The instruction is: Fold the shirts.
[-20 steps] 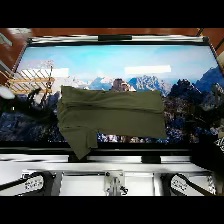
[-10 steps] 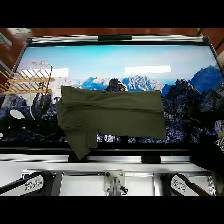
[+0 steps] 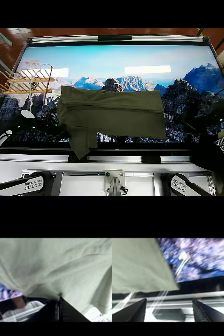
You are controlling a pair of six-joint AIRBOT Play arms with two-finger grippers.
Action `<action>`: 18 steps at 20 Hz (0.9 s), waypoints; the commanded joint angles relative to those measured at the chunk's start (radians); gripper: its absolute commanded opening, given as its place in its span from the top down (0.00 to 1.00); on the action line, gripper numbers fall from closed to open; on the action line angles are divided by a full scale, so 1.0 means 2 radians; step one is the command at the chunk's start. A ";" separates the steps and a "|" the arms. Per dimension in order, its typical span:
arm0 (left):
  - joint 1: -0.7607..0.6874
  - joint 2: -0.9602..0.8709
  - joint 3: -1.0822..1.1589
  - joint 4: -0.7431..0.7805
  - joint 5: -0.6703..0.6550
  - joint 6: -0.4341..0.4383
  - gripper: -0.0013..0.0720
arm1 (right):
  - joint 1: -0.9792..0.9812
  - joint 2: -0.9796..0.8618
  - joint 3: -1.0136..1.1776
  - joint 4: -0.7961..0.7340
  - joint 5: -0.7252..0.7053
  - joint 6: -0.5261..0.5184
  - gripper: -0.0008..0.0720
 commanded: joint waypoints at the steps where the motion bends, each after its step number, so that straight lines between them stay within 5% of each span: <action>1: 0.017 0.004 0.012 -0.005 -0.030 0.016 0.94 | 0.022 -0.012 -0.048 0.021 0.025 -0.014 0.06; 12: 0.026 0.022 0.014 -0.006 -0.039 0.020 0.94 | 0.048 -0.072 -0.064 0.022 0.073 0.013 0.06; 18: 0.026 0.022 0.015 -0.006 -0.039 0.019 0.94 | 0.048 -0.072 -0.082 0.032 0.096 0.022 0.16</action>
